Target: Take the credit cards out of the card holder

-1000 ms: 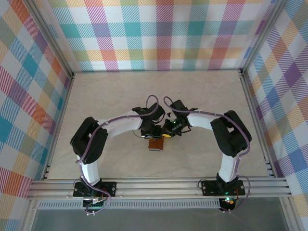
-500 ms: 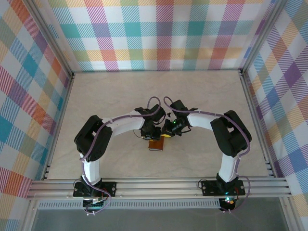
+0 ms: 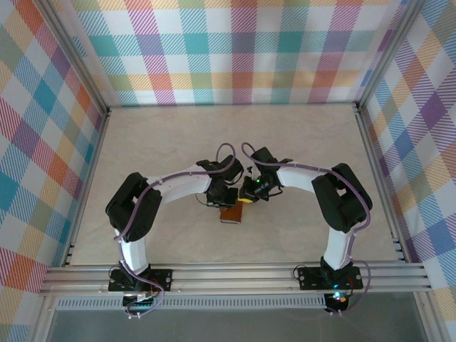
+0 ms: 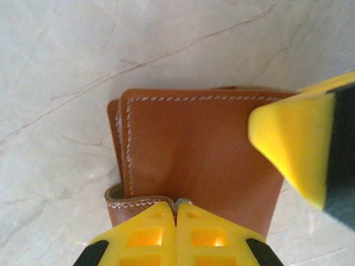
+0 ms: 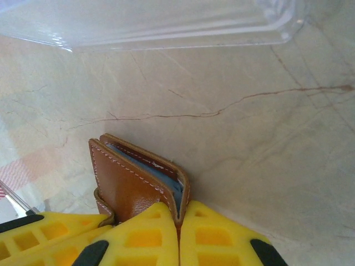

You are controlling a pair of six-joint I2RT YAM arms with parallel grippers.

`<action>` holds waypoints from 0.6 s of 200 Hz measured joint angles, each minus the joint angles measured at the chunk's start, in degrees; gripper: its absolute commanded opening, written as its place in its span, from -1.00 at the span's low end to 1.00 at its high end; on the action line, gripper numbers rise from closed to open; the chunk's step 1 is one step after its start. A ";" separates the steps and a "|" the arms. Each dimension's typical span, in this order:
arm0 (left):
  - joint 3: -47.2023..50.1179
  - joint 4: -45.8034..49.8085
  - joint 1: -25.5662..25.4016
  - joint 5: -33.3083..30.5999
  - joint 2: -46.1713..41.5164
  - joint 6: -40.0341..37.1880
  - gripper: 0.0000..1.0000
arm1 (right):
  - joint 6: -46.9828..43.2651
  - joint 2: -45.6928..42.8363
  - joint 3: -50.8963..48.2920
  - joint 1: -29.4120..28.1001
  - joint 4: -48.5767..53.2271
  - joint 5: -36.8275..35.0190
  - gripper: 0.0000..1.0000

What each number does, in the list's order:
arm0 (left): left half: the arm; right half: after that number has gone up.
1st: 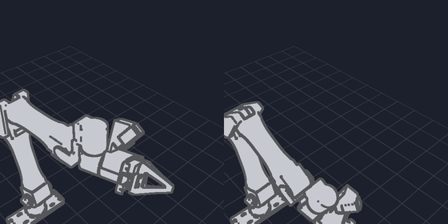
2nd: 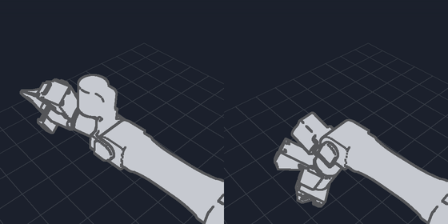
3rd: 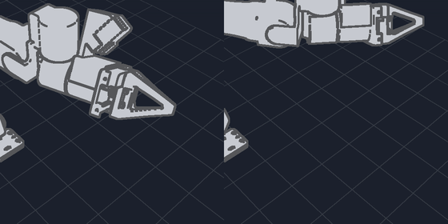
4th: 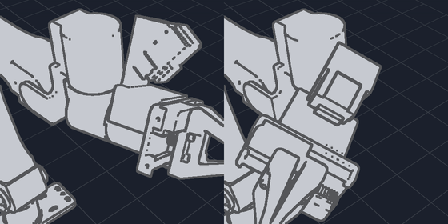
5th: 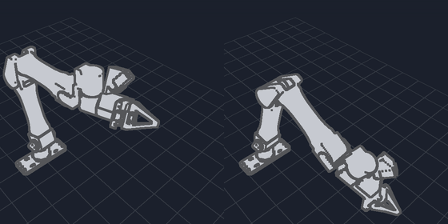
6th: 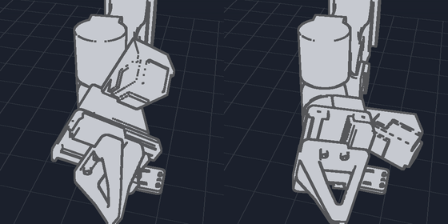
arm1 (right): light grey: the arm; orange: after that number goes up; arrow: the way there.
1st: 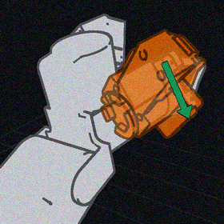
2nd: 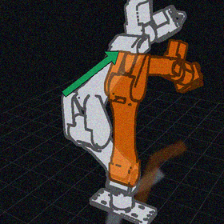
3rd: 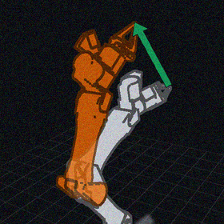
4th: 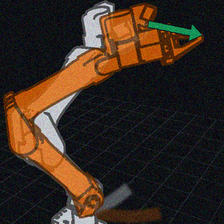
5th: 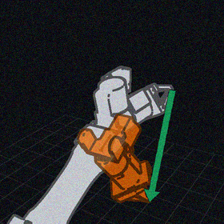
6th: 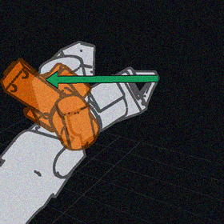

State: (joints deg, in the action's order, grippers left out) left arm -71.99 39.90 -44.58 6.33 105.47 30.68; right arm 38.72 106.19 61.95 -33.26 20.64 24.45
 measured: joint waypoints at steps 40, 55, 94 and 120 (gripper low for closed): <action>4.79 -1.16 2.40 0.28 -5.95 0.90 -0.98 | -1.70 0.00 1.38 -0.13 3.08 -1.62 -0.86; 6.40 -1.64 3.72 1.22 -7.67 1.44 -0.99 | -2.40 0.00 2.23 -0.17 4.79 -2.45 -0.85; 12.31 -5.73 5.22 4.76 -9.70 3.50 -0.99 | -4.81 0.00 4.96 -0.24 10.10 -5.18 -0.61; 15.19 -7.91 5.51 6.60 -10.34 4.68 -0.98 | -5.75 0.00 5.73 -0.55 13.51 -7.61 -0.18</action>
State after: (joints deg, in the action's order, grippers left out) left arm -56.80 31.99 -39.07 12.93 95.13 35.35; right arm 32.97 106.19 67.68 -33.80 34.15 16.84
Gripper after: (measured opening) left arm 0.048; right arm 0.313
